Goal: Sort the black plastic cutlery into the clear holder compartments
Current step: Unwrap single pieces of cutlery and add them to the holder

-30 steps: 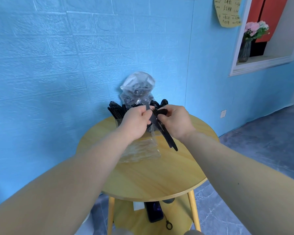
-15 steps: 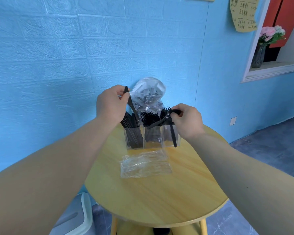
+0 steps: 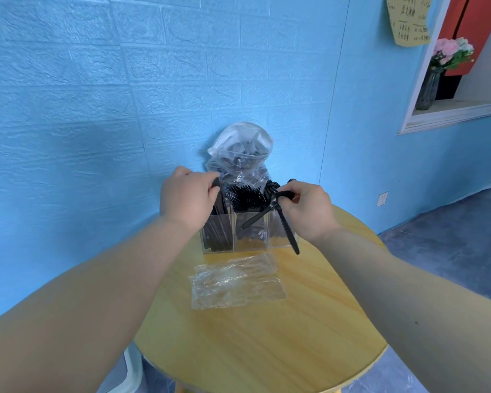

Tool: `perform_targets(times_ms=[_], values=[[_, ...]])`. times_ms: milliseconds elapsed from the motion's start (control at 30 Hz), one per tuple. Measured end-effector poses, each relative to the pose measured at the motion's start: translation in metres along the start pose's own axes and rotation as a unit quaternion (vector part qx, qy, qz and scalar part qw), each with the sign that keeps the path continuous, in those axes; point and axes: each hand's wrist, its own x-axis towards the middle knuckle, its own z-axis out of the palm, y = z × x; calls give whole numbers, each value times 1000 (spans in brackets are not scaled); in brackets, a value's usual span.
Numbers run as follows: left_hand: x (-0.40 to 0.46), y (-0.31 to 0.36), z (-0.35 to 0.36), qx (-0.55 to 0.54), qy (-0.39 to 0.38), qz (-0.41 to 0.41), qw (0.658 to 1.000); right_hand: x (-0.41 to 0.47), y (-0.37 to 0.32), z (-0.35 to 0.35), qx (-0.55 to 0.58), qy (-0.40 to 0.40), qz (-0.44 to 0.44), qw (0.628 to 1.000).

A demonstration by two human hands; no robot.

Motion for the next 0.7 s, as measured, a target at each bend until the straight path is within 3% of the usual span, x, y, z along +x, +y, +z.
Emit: perform_targets(times_ms=[100,233,267,333,400,500,700], values=[[-6,-1,12,76,-22,31,996,2,2,0,6,-13,2,1000],[-9,16,12,0,57,78,995,6,0,1,41,-25,15,999],[-9,24,9,-39,48,101,993,7,-1,1,54,-25,19,998],[-10,41,2,-118,-43,115,985,8,-4,2,77,-20,23,997],[-10,53,-3,-188,-92,82,974,9,-7,2,94,-19,25,995],[-1,59,-18,-247,-22,37,968,10,-10,-2,134,-12,35,990],[33,53,-64,-215,129,25,968,16,-15,-23,141,41,51,988]])
